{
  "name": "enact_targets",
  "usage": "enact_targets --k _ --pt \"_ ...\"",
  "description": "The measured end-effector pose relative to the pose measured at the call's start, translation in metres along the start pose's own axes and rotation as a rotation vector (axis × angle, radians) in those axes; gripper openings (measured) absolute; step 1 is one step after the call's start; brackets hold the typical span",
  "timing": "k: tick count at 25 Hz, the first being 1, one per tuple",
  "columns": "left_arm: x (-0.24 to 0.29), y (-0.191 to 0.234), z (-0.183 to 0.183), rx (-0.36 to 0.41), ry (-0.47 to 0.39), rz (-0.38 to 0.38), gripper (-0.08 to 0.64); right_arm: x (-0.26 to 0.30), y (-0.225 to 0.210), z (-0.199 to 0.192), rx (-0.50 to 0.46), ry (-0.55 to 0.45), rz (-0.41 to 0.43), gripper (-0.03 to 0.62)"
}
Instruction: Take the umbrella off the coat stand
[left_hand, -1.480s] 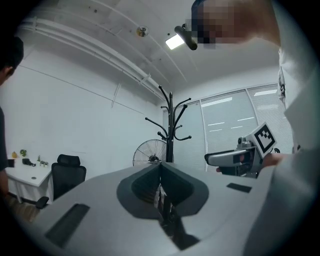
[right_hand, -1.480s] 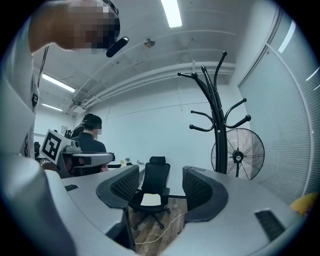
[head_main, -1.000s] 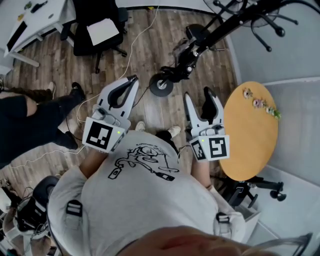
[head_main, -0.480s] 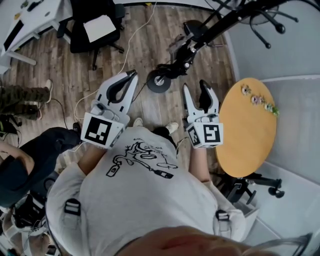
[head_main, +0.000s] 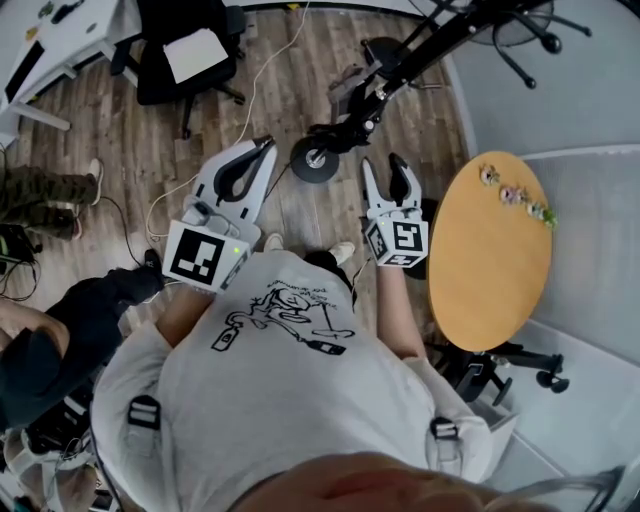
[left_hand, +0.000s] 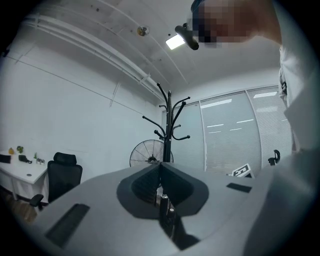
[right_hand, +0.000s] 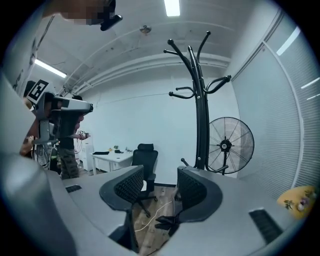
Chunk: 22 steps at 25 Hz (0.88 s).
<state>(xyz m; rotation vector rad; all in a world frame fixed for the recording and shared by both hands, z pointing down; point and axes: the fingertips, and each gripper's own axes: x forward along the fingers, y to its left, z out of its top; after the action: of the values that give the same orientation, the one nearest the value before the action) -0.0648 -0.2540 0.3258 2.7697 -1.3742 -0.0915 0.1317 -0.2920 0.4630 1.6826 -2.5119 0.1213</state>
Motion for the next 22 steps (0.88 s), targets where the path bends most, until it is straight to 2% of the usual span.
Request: enact_targets --k 5,11,22 --pt "0.000 -0.001 -0.003 -0.001 0.008 0.000 0.008 0.009 -0.020 -0.023 0.022 0.005 -0.040 0.227" --pt "0.002 -0.004 -0.005 0.008 0.016 0.007 0.008 0.023 -0.042 -0.047 -0.012 0.022 -0.059 0.227" --pt "0.006 -0.007 -0.010 0.022 0.038 0.025 0.008 0.059 -0.067 -0.103 -0.043 0.102 -0.050 0.239"
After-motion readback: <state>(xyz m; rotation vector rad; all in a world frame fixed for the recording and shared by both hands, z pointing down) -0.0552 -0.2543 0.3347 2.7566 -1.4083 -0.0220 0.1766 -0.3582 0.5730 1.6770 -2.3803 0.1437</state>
